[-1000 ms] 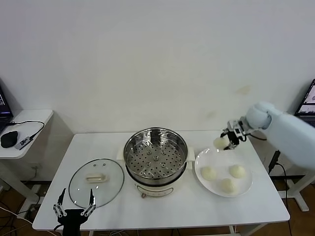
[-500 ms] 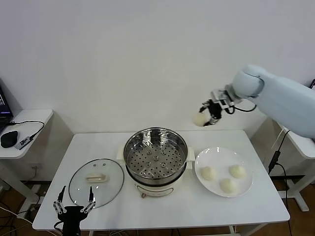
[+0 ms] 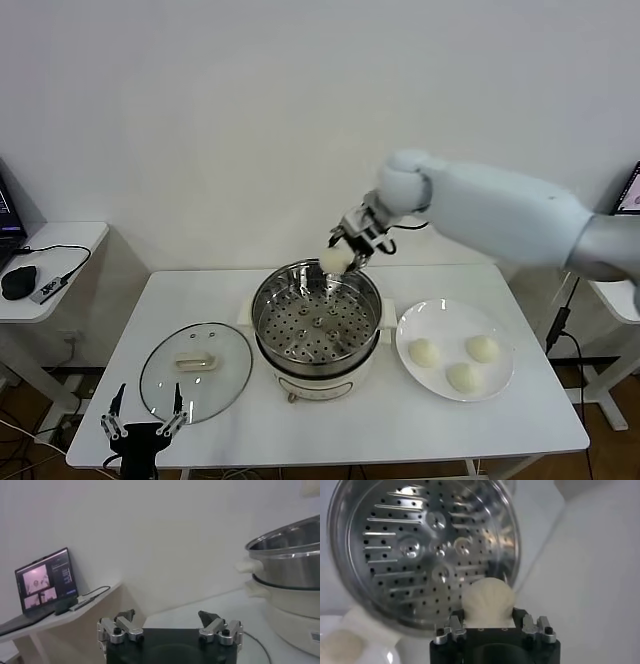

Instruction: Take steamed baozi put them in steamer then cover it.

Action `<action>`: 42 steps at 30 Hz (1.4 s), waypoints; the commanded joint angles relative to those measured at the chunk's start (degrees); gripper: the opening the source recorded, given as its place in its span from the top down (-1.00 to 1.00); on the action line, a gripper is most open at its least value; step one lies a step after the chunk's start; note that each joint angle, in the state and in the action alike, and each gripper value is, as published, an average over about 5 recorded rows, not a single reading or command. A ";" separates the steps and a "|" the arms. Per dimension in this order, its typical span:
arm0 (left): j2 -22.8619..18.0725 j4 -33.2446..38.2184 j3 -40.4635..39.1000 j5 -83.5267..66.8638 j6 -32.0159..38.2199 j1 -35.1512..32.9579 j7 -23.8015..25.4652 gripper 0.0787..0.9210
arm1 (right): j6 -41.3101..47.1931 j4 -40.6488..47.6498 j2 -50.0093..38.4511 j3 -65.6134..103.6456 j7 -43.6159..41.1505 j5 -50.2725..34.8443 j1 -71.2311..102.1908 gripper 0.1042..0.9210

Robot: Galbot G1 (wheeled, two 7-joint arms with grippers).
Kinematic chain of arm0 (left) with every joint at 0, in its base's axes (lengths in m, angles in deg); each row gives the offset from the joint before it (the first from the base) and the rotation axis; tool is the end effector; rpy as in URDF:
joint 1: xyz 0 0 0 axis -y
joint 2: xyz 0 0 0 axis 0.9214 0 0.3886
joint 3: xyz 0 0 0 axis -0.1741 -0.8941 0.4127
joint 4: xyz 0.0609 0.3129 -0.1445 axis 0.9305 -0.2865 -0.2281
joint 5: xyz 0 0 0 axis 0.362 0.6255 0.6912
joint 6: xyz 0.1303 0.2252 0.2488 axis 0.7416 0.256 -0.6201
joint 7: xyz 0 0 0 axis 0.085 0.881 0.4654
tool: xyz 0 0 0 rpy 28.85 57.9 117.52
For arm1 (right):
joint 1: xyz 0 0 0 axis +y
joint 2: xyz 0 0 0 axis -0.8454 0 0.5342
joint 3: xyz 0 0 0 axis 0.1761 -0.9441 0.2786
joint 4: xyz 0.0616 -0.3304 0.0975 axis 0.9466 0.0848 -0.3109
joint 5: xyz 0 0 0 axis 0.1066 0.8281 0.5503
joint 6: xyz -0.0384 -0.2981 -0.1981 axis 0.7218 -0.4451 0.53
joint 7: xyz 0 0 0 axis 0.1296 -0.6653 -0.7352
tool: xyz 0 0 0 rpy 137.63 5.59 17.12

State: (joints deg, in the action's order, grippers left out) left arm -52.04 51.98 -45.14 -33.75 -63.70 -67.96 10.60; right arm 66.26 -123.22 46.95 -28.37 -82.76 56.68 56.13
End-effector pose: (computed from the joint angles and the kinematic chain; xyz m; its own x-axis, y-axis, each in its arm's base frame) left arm 0.1082 0.0576 -0.3201 -0.9653 -0.2413 0.1000 -0.1909 0.9130 0.3605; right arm 0.5639 0.1134 -0.0636 -0.2808 -0.3342 0.8997 -0.5712 -0.6951 -0.4365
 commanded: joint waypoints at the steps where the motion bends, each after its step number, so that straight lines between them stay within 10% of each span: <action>1: -0.15 0.14 0.26 -0.46 0.04 -0.06 0.21 -0.77 | -6.25 0.51 4.35 -2.59 2.32 6.18 2.35 -0.22; 28: -0.75 0.73 -0.23 1.05 0.07 -0.18 0.59 -0.77 | -20.34 13.96 8.93 2.15 8.50 21.31 9.32 -0.50; 42: -0.33 2.65 -0.09 -1.63 -1.03 -0.50 0.38 -0.77 | -1.60 -3.85 0.02 -0.43 -0.74 -2.98 -3.88 -0.76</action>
State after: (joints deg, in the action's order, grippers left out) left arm -52.34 54.00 -45.17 -34.23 -64.18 -68.45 10.99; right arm 57.67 -120.78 49.73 -28.02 -80.37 62.47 56.92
